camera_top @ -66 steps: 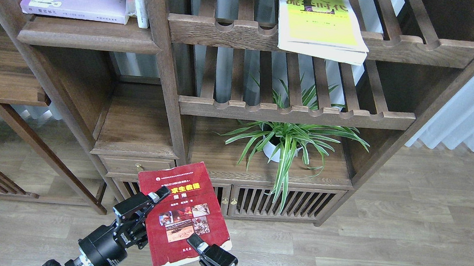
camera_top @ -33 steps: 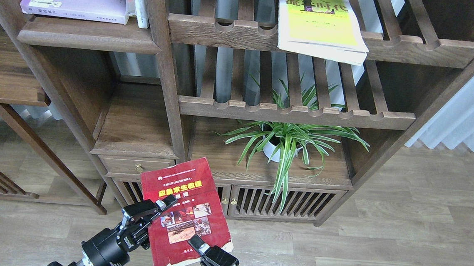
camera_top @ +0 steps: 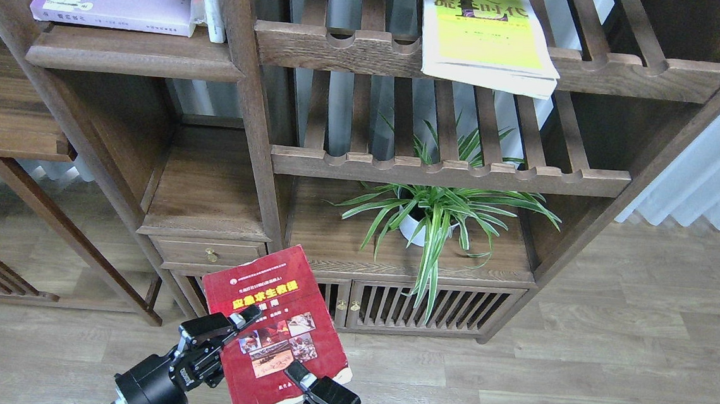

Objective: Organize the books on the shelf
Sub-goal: 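Hand the red book to the left gripper and release the right, then carry the red book with the left gripper away from the plant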

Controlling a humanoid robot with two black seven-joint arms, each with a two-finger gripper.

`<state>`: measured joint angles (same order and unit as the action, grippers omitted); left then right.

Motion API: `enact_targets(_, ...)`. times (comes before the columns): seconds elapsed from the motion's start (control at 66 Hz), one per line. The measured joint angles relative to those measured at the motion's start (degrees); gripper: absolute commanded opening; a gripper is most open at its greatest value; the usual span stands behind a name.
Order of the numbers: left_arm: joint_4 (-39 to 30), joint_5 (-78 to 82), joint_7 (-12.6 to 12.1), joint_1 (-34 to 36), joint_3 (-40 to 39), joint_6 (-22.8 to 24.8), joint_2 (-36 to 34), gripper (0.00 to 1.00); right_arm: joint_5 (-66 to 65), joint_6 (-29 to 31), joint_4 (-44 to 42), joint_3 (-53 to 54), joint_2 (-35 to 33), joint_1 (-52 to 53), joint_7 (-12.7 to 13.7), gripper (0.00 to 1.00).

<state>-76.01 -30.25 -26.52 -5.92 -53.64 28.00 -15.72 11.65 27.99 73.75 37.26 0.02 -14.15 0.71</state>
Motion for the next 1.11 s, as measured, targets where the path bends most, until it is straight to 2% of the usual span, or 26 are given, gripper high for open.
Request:
enact_targets(0.152,0.05,0.09,0.0,-0.62,-0.48,0.0,-0.02,0.06,0.11,0.0,-0.41,0.95,0.26,0.4,-0.14,0.1)
enact_targets(0.212,0.07,0.11,0.0,-0.82,-0.66,0.0,-0.01,0.05,0.18,0.0,-0.66,1.13,0.28,0.59,-0.19,0.22)
enact_targets(0.273,0.23,0.17,0.01,-0.95,-0.77,0.0,-0.01,0.05,0.21,0.0,-0.84,1.27,0.28,0.76,-0.24,0.39)
enact_targets(0.318,0.48,0.28,0.03,-1.07,-0.9,0.0,-0.01,0.05,0.34,0.0,-0.91,1.49,0.27,0.96,-0.49,0.46)
enact_targets(0.333,0.61,0.3,0.09,-1.11,-1.0,0.0,-0.01,0.05,0.41,0.0,-0.92,1.6,0.27,1.05,-0.56,0.55)
enact_targets(0.515,2.93,0.36,0.56,-2.59,-5.49,0.0,-0.14,0.05,0.26,0.0,-0.98,3.8,0.01,1.96,-0.34,0.73)
enact_targets(0.636,3.51,0.37,0.58,-3.91,-7.87,0.0,-1.14,0.05,0.22,0.0,-1.06,4.46,-0.01,2.49,-0.28,0.78)
enact_targets(1.106,3.06,0.32,0.88,-8.13,-12.07,0.0,-5.04,0.04,0.2,0.0,-1.07,7.52,-0.02,3.22,-0.29,0.79)
